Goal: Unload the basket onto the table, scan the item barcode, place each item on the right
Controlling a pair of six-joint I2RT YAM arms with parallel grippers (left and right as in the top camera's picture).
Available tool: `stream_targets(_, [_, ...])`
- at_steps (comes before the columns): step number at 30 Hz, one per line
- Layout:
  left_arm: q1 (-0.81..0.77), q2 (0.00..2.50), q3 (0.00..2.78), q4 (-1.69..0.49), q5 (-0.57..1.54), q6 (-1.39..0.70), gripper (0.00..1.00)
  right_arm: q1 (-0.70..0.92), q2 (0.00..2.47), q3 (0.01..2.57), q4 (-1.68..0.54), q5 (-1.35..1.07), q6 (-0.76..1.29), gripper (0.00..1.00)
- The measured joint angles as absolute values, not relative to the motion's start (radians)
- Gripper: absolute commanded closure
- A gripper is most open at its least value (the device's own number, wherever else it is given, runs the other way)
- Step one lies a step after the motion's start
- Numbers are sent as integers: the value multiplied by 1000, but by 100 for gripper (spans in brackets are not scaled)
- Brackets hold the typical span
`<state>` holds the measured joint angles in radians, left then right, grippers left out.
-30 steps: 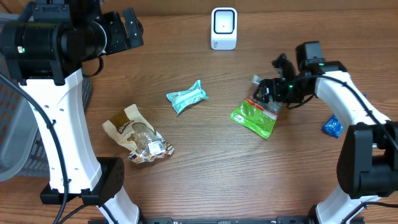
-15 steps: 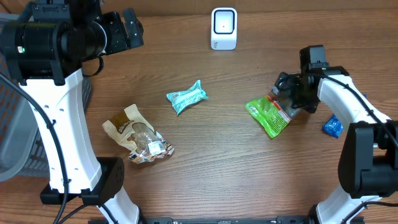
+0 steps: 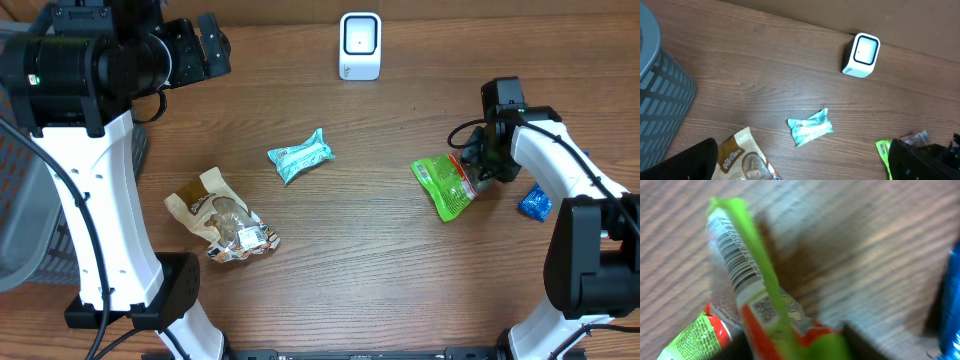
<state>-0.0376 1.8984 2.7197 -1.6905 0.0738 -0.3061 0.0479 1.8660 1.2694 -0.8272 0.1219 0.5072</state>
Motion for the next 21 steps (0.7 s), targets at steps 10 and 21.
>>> stream_targets(10, [-38,1898,2720,-1691,74,-306,0,193,1866,1269,-679,-81,243,0])
stream_targets(21, [-38,1898,2720,-1691,74,-306,0,327,1866,1274,-863,675,333,0])
